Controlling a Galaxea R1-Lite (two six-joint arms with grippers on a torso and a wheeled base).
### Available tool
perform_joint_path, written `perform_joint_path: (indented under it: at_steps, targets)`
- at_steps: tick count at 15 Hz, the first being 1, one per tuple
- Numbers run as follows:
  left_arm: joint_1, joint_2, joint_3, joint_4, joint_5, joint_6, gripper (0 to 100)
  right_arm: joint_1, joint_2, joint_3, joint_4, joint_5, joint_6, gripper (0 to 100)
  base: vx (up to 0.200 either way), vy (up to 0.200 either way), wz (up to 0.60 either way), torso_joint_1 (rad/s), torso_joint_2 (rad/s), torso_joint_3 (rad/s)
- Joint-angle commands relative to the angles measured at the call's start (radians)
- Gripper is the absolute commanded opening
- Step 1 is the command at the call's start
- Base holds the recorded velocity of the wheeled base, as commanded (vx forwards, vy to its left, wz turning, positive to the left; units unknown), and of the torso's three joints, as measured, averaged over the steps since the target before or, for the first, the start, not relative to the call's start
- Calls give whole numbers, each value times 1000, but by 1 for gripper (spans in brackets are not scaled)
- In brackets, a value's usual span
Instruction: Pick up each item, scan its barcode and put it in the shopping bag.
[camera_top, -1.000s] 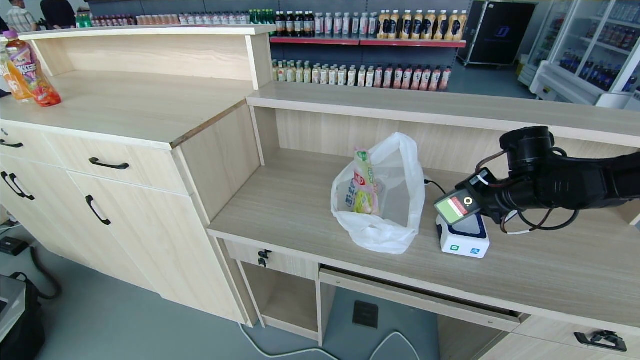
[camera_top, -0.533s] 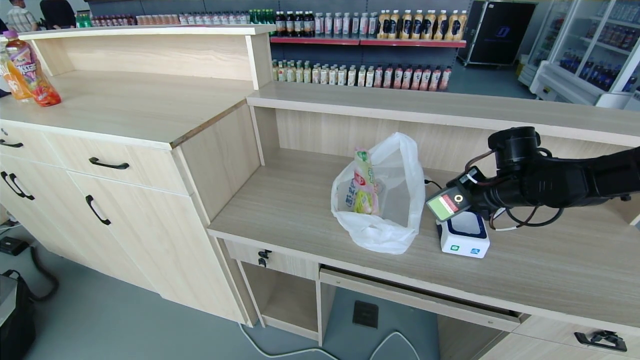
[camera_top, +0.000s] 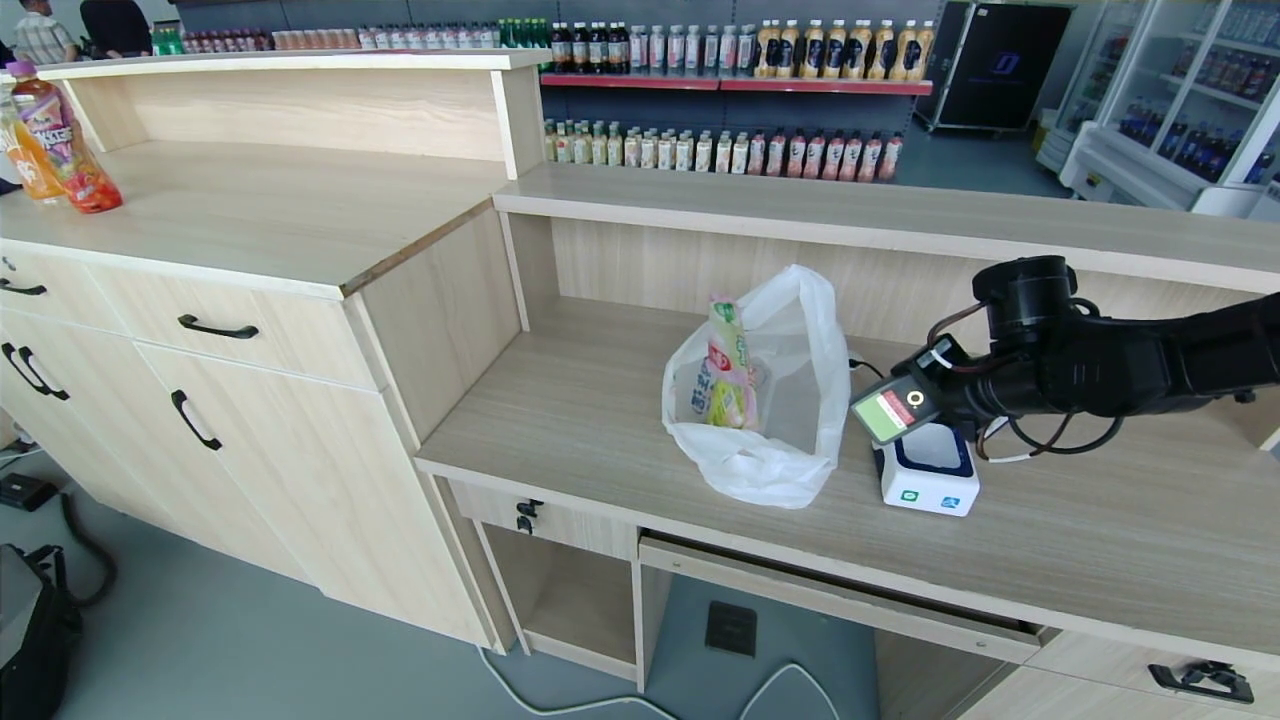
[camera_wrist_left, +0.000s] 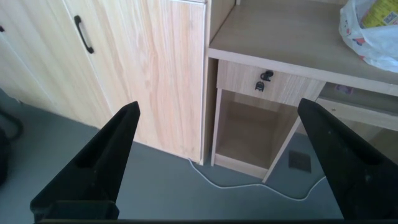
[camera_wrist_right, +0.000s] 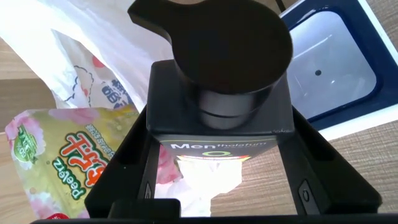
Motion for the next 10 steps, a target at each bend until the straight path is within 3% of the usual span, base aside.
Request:
perform_joint_path:
  at_steps: [1, 10]
  targets:
    - [1, 0, 0, 0, 1, 0, 100, 1, -13, 3, 0, 0, 0, 0, 0, 0, 0, 0, 0, 0]
    - [1, 0, 0, 0, 1, 0, 100, -1, -33, 62, 1, -4, 9, 0, 0, 0, 0, 0, 0, 0]
